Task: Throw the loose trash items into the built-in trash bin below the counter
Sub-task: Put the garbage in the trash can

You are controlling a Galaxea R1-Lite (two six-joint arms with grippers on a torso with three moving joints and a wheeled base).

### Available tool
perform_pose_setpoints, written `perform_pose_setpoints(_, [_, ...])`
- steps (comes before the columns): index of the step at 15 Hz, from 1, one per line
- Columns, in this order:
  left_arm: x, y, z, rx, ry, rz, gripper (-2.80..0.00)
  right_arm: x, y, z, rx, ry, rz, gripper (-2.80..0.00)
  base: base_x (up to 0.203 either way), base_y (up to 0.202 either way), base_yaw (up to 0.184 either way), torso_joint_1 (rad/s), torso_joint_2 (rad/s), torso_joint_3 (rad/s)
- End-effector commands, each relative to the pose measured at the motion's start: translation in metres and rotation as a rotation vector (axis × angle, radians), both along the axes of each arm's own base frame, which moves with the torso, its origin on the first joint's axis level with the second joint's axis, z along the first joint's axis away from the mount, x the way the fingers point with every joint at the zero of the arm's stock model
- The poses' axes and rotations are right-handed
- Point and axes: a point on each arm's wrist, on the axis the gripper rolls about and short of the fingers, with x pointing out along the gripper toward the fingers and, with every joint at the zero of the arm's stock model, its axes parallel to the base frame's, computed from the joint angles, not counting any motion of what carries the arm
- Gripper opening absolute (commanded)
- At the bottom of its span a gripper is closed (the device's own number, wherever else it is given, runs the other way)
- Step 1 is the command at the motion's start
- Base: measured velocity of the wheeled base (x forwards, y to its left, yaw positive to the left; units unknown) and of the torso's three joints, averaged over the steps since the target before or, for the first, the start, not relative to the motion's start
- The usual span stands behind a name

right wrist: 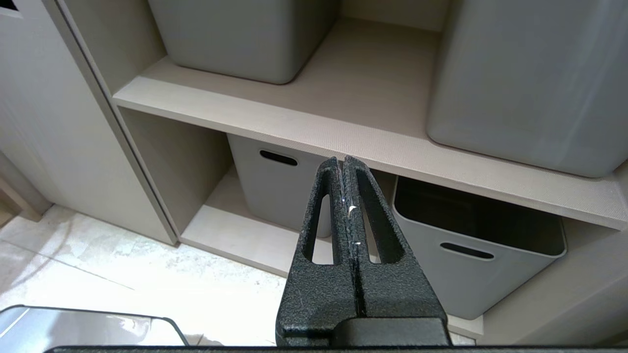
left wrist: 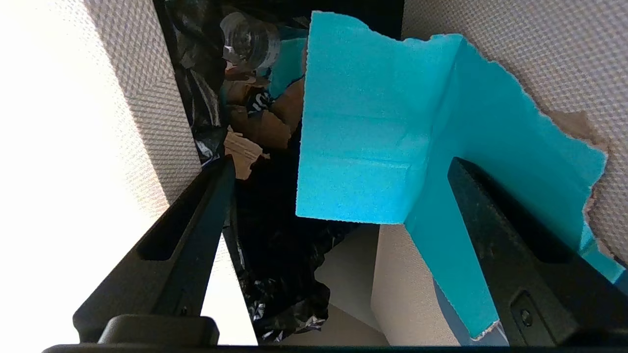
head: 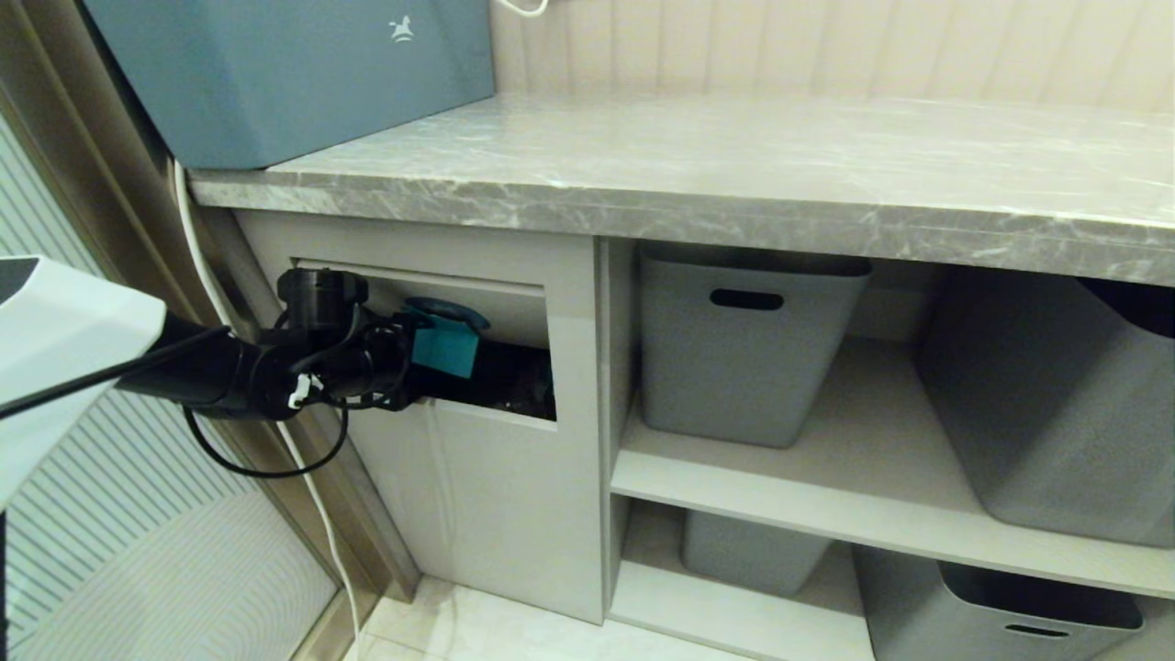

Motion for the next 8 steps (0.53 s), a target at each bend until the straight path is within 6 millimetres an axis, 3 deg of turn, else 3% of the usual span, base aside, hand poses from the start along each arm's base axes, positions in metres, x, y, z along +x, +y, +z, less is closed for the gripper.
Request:
perform_pose_setpoints(1, [-0.005, 0.001, 0.008, -0.007, -0.008, 0.005, 0.0, 0.0, 0.0, 0.0, -0.001, -0.002, 0.0, -2.8, 0.0, 0.0, 0.0, 0.0, 0.0, 0.0])
perform_pose_setpoints(5, [-0.023, 0.003, 0.008, -0.006, 0.023, 0.006, 0.0, 0.0, 0.0, 0.0, 0.0, -0.001, 0.002, -2.8, 0.0, 0.0, 0.0, 0.0, 0.0, 0.0])
perform_pose_setpoints(8, [-0.022, 0.003, 0.005, 0.003, 0.026, 0.028, 0.0, 0.0, 0.0, 0.0, 0.0, -0.001, 0.002, -2.8, 0.0, 0.0, 0.0, 0.0, 0.0, 0.0])
